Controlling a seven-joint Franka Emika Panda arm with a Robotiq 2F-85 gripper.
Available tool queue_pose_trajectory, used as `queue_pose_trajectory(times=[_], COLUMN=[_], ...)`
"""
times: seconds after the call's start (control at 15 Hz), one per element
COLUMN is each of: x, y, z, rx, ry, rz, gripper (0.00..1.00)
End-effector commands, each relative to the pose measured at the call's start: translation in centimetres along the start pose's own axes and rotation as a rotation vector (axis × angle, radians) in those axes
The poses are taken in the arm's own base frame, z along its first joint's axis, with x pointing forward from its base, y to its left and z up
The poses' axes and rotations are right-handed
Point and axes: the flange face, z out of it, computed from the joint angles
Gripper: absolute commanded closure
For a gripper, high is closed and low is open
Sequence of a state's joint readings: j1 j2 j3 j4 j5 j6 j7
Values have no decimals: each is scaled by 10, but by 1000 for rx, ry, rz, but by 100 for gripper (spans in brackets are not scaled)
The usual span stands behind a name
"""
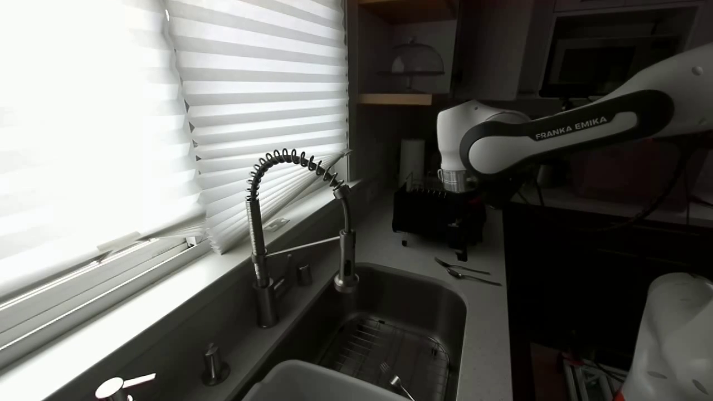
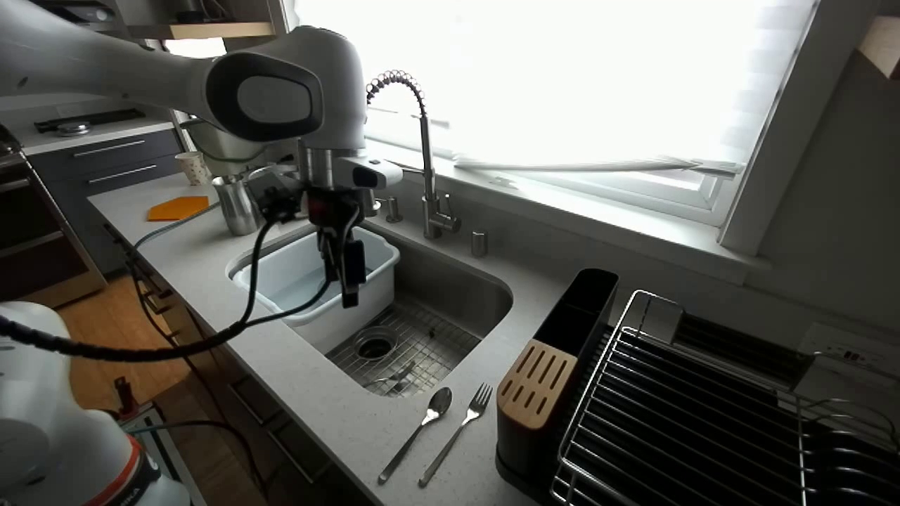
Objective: Put the silver spoon in the drying rack
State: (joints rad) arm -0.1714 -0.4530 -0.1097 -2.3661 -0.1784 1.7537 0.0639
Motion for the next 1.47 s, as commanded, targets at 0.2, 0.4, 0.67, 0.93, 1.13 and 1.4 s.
queue_pose_trajectory(times=[0.2,0.4,0.67,0.93,1.13,1.4], x=[-1,-2,-2,3,7,18], y=[38,36,35,74,105,135], z=[13,11,10,31,47,71], rx=[39,37,37,-5,-36,10], ry=[20,25,26,-6,12,95], rz=[-17,-23,-23,-80,-171,-163], gripper=[0,0,0,0,0,0])
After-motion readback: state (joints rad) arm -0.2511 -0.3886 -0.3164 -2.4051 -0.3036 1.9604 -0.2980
